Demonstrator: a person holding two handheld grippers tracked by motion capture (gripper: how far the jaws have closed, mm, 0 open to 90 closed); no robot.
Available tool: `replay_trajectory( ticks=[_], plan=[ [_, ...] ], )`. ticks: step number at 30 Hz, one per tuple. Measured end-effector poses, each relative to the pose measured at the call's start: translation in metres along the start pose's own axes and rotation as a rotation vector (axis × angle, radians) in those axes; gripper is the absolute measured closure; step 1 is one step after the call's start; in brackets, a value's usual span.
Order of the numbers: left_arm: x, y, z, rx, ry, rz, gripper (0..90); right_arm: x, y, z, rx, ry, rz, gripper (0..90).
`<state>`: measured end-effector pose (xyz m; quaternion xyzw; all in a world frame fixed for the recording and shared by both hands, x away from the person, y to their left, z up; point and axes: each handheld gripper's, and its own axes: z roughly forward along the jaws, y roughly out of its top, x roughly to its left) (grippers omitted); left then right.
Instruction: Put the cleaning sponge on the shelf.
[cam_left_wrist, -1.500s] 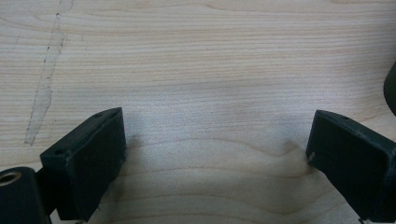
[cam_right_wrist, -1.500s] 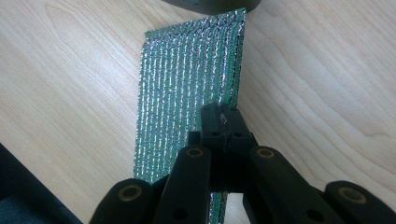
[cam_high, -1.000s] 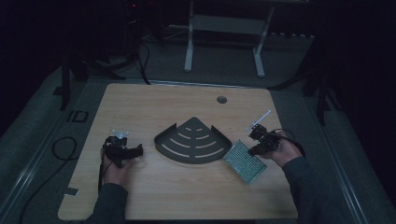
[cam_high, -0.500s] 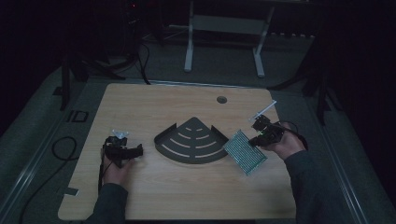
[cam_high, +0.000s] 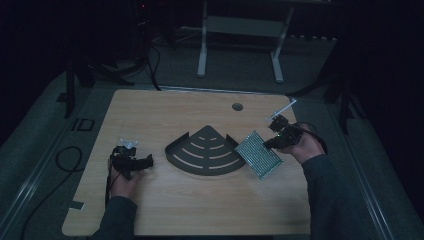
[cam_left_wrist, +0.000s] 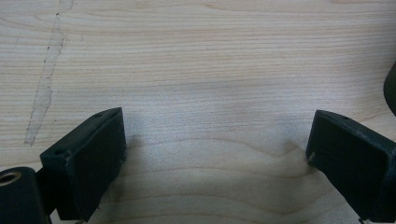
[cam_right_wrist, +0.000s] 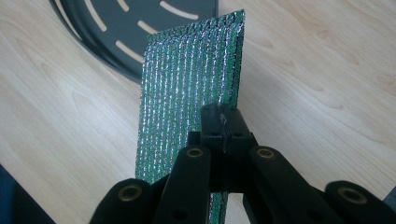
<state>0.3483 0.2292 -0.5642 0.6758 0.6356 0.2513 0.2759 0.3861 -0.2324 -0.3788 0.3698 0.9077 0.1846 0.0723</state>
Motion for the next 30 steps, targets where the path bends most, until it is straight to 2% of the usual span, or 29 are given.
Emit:
replay_trajectory(
  ticks=[6,30],
  plan=[
    [0.0,0.0,0.0,0.001,-0.001,0.0,5.2,-0.002,0.006,0.001,-0.012,0.01,-0.005,89.7],
    [0.0,0.0,0.0,0.0,0.0,0.0,5.2,-0.006,0.033,0.007,-0.002,0.014,-0.003,89.7]
  ],
)
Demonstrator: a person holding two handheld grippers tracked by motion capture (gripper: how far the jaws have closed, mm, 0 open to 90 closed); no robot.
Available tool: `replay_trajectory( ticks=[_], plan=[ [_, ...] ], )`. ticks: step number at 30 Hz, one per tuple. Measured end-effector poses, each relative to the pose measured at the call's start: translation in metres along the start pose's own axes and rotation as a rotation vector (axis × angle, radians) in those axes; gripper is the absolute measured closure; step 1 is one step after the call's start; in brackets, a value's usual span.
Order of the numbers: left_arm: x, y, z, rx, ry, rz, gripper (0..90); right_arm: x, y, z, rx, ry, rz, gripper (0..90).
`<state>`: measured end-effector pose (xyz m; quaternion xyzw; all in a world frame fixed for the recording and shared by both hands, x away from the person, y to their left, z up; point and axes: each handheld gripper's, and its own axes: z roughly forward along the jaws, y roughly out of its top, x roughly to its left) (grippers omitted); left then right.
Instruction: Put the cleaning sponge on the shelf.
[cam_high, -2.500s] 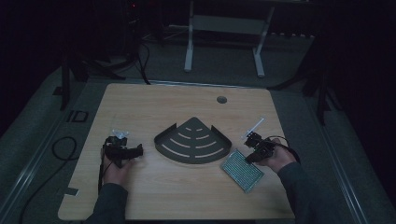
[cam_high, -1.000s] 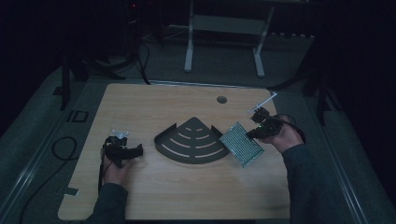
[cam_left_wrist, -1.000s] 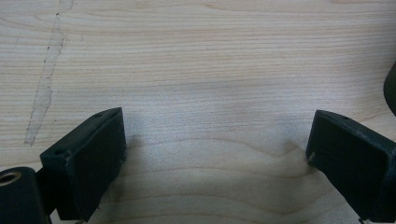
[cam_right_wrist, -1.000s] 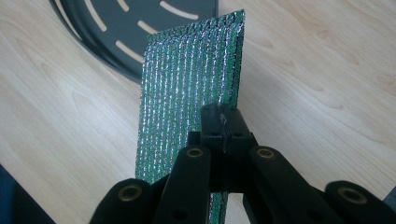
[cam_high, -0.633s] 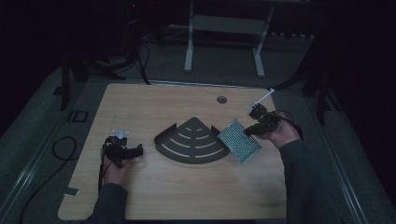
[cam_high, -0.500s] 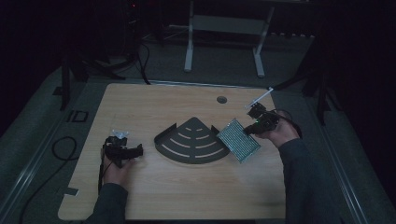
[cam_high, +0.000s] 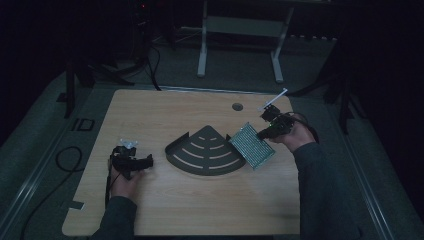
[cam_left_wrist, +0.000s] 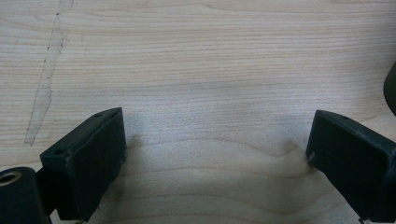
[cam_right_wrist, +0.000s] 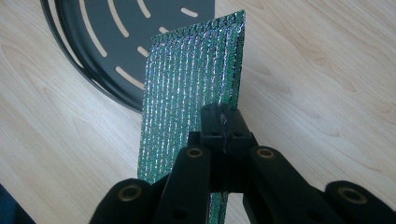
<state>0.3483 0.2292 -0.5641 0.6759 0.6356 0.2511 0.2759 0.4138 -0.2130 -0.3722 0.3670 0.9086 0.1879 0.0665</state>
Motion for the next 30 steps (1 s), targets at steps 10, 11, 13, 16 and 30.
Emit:
replay_trajectory(
  ticks=[10,11,13,16,30],
  plan=[
    [0.0,0.0,0.0,-0.001,0.0,0.0,5.2,-0.001,0.01,0.001,-0.001,0.004,-0.001,89.7],
    [0.0,0.0,0.0,-0.001,0.0,0.0,5.2,-0.002,0.012,0.002,0.0,0.006,0.0,89.7],
    [0.0,0.0,0.0,-0.001,0.001,0.0,5.2,-0.002,0.012,0.002,0.001,0.007,0.004,89.7],
    [0.0,0.0,0.0,-0.001,0.001,0.0,5.2,-0.003,0.015,0.003,0.001,0.009,0.006,89.7],
    [0.0,0.0,0.0,-0.001,0.0,0.0,5.2,-0.002,0.026,0.013,-0.004,0.024,0.01,89.7]
  ],
)
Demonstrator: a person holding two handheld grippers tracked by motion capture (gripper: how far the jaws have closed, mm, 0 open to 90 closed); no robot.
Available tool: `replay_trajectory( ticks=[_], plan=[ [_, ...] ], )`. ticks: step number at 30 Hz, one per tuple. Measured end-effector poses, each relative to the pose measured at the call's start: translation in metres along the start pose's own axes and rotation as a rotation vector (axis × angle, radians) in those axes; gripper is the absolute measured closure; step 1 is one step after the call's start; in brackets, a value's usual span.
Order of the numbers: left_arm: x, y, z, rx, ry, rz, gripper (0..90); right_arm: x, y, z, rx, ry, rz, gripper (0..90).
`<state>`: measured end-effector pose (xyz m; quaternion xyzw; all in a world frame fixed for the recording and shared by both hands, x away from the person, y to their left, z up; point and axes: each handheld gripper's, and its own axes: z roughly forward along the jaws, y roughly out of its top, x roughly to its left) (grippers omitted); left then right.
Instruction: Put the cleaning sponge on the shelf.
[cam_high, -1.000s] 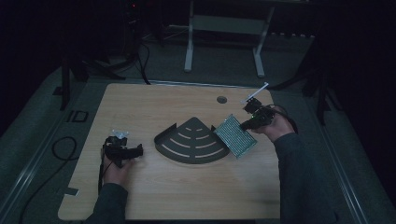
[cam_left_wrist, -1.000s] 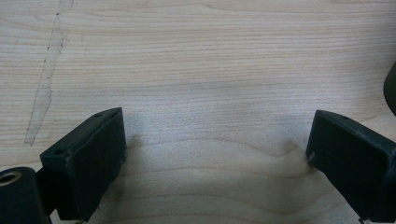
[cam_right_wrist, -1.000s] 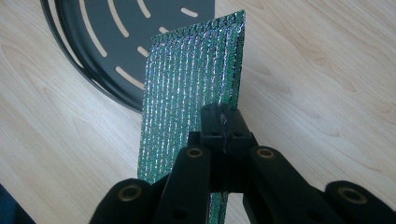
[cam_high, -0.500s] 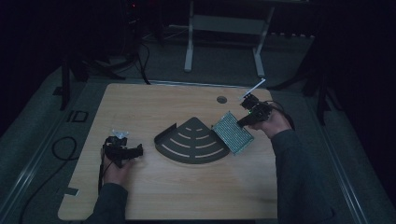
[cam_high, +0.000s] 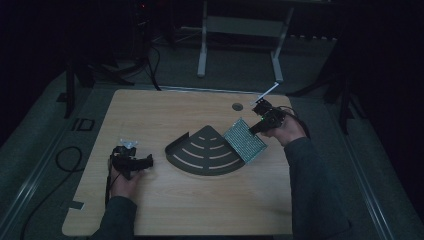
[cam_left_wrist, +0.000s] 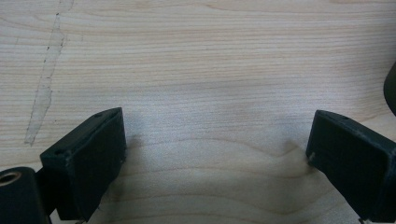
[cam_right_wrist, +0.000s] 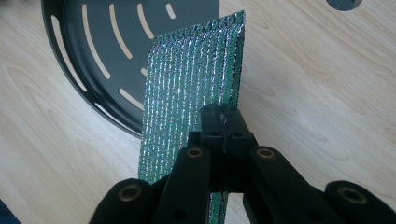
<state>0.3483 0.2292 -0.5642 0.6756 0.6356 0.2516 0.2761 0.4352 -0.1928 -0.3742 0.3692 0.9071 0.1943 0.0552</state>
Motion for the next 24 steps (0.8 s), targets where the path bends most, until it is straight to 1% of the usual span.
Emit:
replay_trajectory(
  ticks=[5,24],
  plan=[
    [0.0,0.0,0.0,0.0,0.0,0.0,5.2,0.0,0.004,0.005,-0.006,0.009,0.007,89.7],
    [0.0,0.0,0.0,0.0,0.0,0.0,5.2,0.0,0.014,0.022,0.001,0.035,0.013,89.7]
  ],
)
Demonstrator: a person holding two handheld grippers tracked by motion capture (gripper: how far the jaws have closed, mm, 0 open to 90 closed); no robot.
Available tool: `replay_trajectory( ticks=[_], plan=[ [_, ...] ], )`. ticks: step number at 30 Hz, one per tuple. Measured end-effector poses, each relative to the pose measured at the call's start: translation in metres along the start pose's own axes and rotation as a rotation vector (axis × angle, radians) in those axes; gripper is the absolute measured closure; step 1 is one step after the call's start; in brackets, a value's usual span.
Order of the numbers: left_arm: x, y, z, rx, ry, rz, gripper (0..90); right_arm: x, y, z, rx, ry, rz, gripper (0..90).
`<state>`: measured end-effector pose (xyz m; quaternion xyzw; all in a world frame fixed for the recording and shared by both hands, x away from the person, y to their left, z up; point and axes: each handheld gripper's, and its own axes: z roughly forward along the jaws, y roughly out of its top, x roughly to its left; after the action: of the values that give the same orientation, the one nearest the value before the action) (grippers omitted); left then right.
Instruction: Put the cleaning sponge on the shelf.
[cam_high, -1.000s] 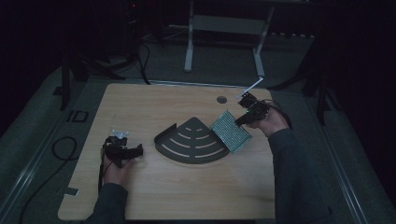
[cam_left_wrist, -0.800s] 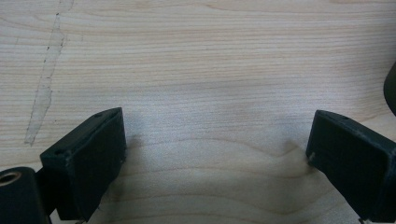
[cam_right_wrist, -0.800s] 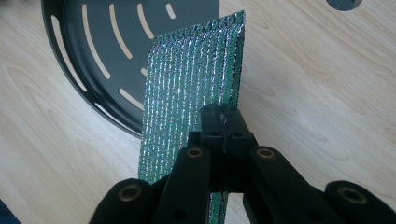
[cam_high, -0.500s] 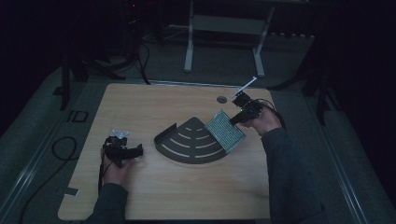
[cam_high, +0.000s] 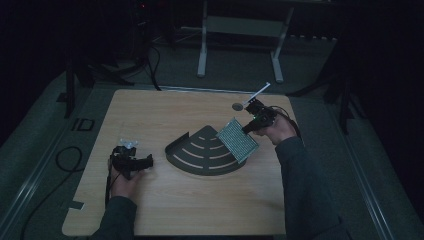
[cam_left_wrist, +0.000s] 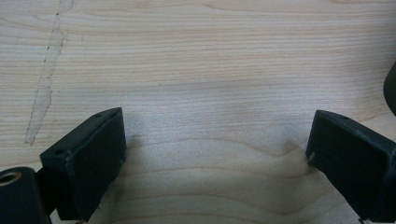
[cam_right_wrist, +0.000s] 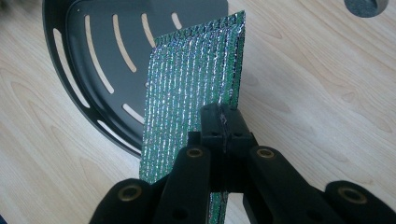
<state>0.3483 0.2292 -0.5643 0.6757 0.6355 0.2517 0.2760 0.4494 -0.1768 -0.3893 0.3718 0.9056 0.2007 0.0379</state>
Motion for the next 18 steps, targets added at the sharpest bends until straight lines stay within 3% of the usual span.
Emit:
replay_trajectory(
  ticks=[18],
  plan=[
    [0.0,0.0,0.0,0.0,-0.001,0.0,5.2,-0.002,0.006,0.012,-0.002,0.005,-0.006,89.7]
  ],
)
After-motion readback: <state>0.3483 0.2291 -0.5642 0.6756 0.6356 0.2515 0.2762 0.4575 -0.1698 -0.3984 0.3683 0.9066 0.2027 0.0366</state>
